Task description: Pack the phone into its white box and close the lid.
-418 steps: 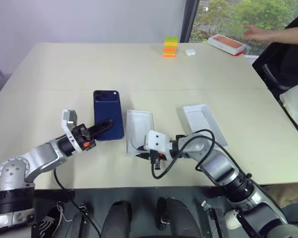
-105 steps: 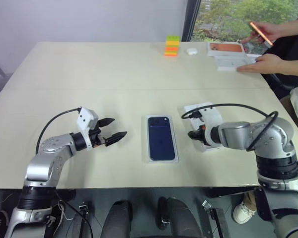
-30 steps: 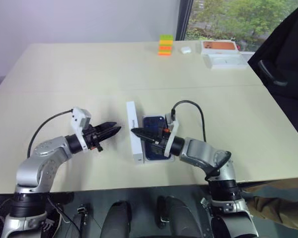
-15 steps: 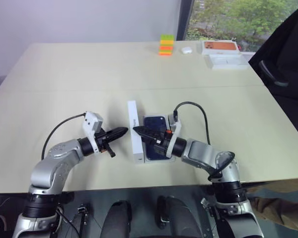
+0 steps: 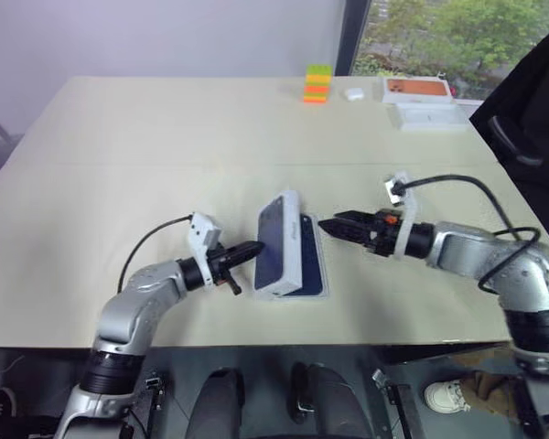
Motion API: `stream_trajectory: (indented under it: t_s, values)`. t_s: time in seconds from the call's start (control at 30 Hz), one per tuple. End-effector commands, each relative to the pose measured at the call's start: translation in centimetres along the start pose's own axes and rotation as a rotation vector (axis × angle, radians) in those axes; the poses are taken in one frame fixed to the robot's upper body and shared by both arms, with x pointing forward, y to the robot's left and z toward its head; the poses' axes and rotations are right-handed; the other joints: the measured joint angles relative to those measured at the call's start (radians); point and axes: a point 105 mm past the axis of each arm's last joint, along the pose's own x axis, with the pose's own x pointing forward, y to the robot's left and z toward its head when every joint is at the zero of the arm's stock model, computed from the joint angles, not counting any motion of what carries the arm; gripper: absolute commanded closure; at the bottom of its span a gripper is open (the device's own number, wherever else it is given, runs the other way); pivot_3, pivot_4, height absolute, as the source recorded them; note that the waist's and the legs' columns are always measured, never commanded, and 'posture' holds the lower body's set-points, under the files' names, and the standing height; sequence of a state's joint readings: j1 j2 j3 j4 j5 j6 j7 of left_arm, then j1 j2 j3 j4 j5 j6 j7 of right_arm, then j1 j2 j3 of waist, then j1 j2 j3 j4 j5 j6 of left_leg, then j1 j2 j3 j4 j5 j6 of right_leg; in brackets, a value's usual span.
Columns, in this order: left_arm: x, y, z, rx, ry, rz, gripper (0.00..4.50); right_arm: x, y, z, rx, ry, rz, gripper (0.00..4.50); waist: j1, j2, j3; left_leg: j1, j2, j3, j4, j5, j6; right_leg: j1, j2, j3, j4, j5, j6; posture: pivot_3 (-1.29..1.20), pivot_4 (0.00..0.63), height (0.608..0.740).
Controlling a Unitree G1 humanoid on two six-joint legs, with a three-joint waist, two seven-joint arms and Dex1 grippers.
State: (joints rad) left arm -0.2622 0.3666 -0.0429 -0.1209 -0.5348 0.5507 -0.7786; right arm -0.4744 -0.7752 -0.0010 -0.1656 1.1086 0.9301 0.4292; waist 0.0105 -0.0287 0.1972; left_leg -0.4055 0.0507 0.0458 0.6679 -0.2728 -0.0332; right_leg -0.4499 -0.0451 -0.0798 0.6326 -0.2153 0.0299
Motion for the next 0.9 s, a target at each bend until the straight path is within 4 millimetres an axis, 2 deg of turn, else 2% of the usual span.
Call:
stream_trajectory:
  t_s: [0.03,0.17,0.33,0.43,0.5,0.53,0.6,0.63,0.8,0.9]
  values:
    - [1.4,-0.3,0.5,0.025,-0.022,-0.031,4.5,0.6,-0.6,0.5,-0.098,-0.024,-0.005,0.68,0.0,0.0,0.0,0.0,0.0,0.0,0.0,0.0,0.0,0.0,0.0,0.0,0.0,0.0,0.0,0.0,0.15,0.74]
    - [1.6,-0.5,1.1,0.026,-0.041,-0.035,4.5,1.3,-1.2,-0.4,-0.233,0.019,-0.04,0.68,0.001,0.0,0.0,0.0,0.0,-0.001,0.0,0.0,0.0,0.0,0.001,0.0,0.001,0.001,-0.001,0.0,0.15,0.74]
    - [-0.3,0.1,2.3,0.021,-0.049,0.004,4.5,1.9,-1.8,-1.1,-0.375,0.063,-0.065,0.68,0.001,0.0,0.0,0.0,0.0,0.0,0.0,0.0,0.0,0.0,0.0,0.0,0.001,0.001,-0.002,0.0,0.15,0.74]
    - [-1.7,0.4,3.1,0.051,-0.037,0.027,4.5,2.1,-2.0,-0.8,-0.386,0.046,-0.079,1.56,0.0,0.0,0.0,0.0,0.0,0.0,0.0,0.0,0.0,0.0,0.0,0.0,0.001,0.001,-0.002,0.0,0.15,0.74]
    - [-2.5,0.8,3.4,0.059,-0.032,0.047,4.5,2.1,-1.9,-1.1,-0.411,0.057,-0.068,2.59,0.001,0.0,0.0,0.0,0.0,-0.001,0.0,0.0,0.0,0.0,0.0,0.0,0.001,0.002,-0.003,0.0,0.15,0.74]
    - [-2.7,0.9,3.4,0.063,-0.03,0.056,4.5,2.1,-1.9,-1.2,-0.42,0.063,-0.062,2.96,0.002,0.0,0.0,0.0,0.0,-0.001,0.0,0.0,0.0,0.0,0.0,0.0,0.001,0.002,-0.003,0.0,0.15,0.74]
    - [-4.0,1.9,3.4,0.067,0.006,0.098,4.5,1.9,-1.8,-1.8,-0.494,0.099,-0.056,4.1,0.002,0.0,0.0,0.0,0.0,0.0,0.0,0.0,0.0,0.0,0.0,0.0,0.001,0.002,-0.003,0.0,0.15,0.74]
    - [-4.5,2.3,2.8,0.056,0.056,0.112,4.5,1.8,-1.5,-2.1,-0.536,0.119,-0.052,4.45,0.002,0.0,0.0,0.0,0.0,0.0,0.0,0.0,0.0,0.0,0.0,0.0,0.001,0.002,-0.003,0.0,0.15,0.74]
    - [-5.0,2.8,0.3,0.02,0.21,0.119,4.5,1.7,0.2,-2.8,-0.651,0.178,0.017,4.45,0.002,0.0,0.0,0.001,0.0,0.0,0.0,0.0,0.0,0.0,0.0,0.0,0.001,0.001,-0.002,0.0,0.15,0.74]
    - [-3.9,2.2,-0.7,0.029,0.236,0.079,4.5,1.9,0.5,-2.6,-0.671,0.176,0.019,4.45,0.002,0.0,0.0,0.001,0.0,0.0,0.001,0.0,0.0,0.0,-0.001,0.0,0.001,0.001,-0.002,0.0,0.15,0.74]
